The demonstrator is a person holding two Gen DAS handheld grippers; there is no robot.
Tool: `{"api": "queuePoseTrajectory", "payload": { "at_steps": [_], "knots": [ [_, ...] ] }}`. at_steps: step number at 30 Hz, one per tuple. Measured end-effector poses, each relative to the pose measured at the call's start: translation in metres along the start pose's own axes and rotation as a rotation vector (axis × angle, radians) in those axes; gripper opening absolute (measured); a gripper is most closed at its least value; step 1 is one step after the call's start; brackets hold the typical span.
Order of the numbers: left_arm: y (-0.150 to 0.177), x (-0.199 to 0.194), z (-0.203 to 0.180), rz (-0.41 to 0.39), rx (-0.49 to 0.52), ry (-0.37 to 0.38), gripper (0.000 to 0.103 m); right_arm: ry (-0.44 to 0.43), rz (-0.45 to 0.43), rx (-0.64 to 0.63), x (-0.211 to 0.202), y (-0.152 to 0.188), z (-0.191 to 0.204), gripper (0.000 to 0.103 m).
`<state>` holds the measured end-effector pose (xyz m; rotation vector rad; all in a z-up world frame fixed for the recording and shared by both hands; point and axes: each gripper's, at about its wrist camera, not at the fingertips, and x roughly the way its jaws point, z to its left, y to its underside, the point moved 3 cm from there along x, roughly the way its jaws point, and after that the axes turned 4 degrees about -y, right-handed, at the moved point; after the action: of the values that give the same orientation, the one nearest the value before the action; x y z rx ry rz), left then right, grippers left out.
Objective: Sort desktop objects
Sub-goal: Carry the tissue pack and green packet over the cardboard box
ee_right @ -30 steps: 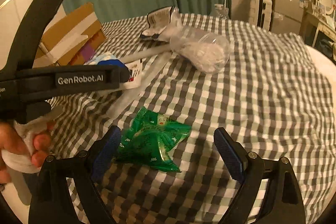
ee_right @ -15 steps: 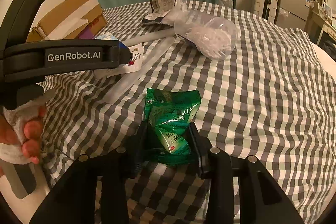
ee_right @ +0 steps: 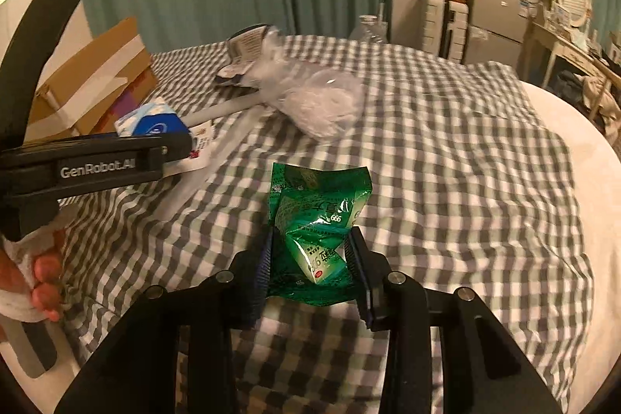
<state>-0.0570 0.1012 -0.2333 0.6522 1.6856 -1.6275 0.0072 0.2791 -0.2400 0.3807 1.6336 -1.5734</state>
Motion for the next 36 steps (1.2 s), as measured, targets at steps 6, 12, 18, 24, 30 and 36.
{"api": "queuePoseTrajectory", "payload": {
  "at_steps": [6, 12, 18, 24, 30, 36],
  "knots": [
    [-0.013, -0.033, 0.001, -0.086, 0.007, 0.024, 0.087, 0.039, -0.026, 0.003, -0.027, -0.004, -0.004, 0.037],
    [-0.026, -0.069, 0.008, -0.133, 0.014, 0.068, 0.087, 0.059, -0.047, 0.013, -0.057, -0.014, 0.001, 0.037],
    [-0.036, -0.097, 0.02, -0.152, -0.003, 0.104, 0.087, 0.096, -0.089, -0.014, -0.094, -0.035, 0.013, 0.037],
    [-0.047, -0.134, 0.031, -0.188, 0.013, 0.122, 0.087, 0.115, -0.146, -0.03, -0.138, -0.067, 0.031, 0.037],
    [-0.066, -0.167, 0.067, -0.243, -0.024, 0.126, 0.087, 0.12, -0.202, -0.117, -0.165, -0.099, 0.069, 0.037],
    [-0.076, -0.182, 0.114, -0.272, -0.046, 0.096, 0.087, 0.098, -0.232, -0.194, -0.168, -0.129, 0.118, 0.037]
  ]
}}
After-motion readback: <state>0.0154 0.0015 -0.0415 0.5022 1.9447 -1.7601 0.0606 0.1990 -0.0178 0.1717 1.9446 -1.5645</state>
